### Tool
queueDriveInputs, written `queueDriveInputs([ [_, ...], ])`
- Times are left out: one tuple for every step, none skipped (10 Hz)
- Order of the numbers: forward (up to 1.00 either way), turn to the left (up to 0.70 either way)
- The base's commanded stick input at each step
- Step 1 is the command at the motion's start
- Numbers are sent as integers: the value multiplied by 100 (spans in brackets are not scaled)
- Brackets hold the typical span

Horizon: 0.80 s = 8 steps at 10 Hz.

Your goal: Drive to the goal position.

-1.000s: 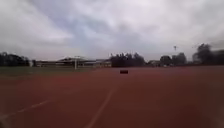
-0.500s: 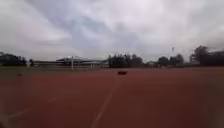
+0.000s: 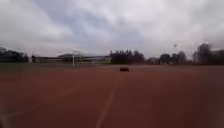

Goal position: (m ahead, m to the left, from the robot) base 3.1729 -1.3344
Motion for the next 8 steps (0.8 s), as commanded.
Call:
queueDriveInputs([
  [70, -9],
  [70, -31],
  [70, -35],
  [70, -35],
  [70, -35],
  [70, -35],
  [70, -35],
  [70, -35],
])
